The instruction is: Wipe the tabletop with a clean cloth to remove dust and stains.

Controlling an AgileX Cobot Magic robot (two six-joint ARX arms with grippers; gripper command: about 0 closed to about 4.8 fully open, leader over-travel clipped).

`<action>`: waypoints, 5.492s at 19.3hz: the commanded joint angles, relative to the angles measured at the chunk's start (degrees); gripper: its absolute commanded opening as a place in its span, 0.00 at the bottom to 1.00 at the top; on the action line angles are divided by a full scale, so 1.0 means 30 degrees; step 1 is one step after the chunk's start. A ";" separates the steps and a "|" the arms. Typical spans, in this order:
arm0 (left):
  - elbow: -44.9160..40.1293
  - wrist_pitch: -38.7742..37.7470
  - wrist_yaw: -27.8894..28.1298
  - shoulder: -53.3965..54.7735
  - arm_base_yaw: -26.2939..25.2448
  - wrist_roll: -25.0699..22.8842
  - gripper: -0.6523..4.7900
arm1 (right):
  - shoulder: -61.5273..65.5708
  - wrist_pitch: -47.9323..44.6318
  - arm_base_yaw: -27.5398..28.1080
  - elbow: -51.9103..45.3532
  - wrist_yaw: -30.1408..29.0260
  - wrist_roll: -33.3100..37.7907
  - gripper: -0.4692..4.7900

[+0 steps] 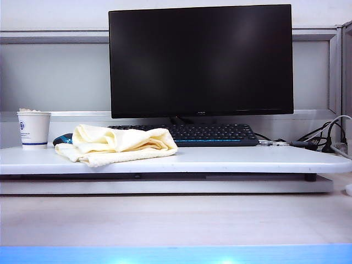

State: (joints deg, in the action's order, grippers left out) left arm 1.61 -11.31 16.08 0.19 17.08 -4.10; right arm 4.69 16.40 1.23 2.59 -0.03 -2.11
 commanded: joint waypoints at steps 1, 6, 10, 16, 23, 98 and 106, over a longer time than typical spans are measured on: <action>0.0007 -0.0058 0.0211 0.0007 -0.0007 -0.0066 0.11 | -0.0007 -0.0124 -0.0015 -0.0029 -0.0036 0.0284 0.09; 0.0007 0.0306 0.1188 0.0007 -0.0015 -0.0576 0.11 | -0.0007 -0.0124 -0.0015 -0.0029 -0.0036 0.0357 0.09; 0.0000 0.0823 0.1974 0.0007 -0.0022 -0.0568 0.11 | -0.0007 -0.0124 -0.0015 -0.0029 -0.0036 0.0357 0.09; -0.0357 0.1625 0.1909 0.0007 -0.0022 -0.0641 0.11 | -0.0007 -0.0131 -0.0015 -0.0029 -0.0204 0.0787 0.09; -0.0393 0.1749 0.1719 0.0007 -0.0022 -0.0641 0.11 | -0.0007 -0.1661 -0.0015 -0.0036 -0.4546 0.0998 0.09; -0.0364 0.2980 -0.5428 0.0007 -0.0036 -0.1610 0.11 | 4.0326 -0.1348 -1.1526 2.9696 -0.3767 0.8553 0.08; -0.0364 0.3045 -0.5435 0.0007 -0.0029 -0.1311 0.11 | 4.0319 0.3118 -1.1358 2.8480 -0.1530 0.8444 0.08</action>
State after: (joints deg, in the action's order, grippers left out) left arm 0.49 -2.76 -0.01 0.16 17.04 -8.16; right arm 123.04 12.45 -33.39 91.09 -7.55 22.00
